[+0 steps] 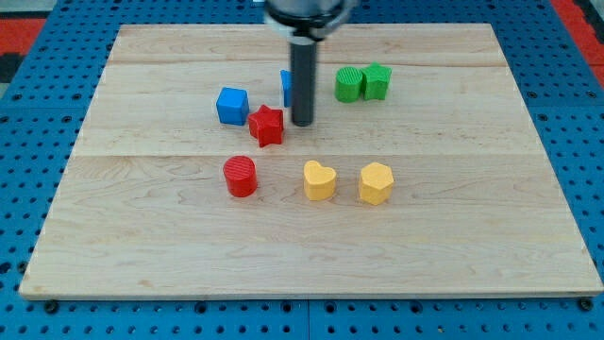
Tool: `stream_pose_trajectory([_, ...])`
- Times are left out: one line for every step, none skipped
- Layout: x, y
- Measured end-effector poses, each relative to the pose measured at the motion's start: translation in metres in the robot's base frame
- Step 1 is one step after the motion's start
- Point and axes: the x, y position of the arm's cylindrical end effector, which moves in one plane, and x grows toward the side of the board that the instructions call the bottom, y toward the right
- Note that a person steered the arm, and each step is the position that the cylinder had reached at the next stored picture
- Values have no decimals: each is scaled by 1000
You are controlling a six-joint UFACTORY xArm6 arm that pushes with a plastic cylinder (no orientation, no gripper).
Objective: Slide the red star towards left center and down a bit
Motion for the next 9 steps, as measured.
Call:
stream_pose_trajectory([14, -66])
stream_pose_trajectory([30, -109])
stream_pose_trajectory([6, -104])
stream_pose_trajectory([1, -138])
stream_pose_trajectory([22, -159])
stream_pose_trajectory([42, -159])
stream_pose_trajectory([15, -152])
stream_pose_trajectory([12, -122])
stream_pose_trajectory([30, -116])
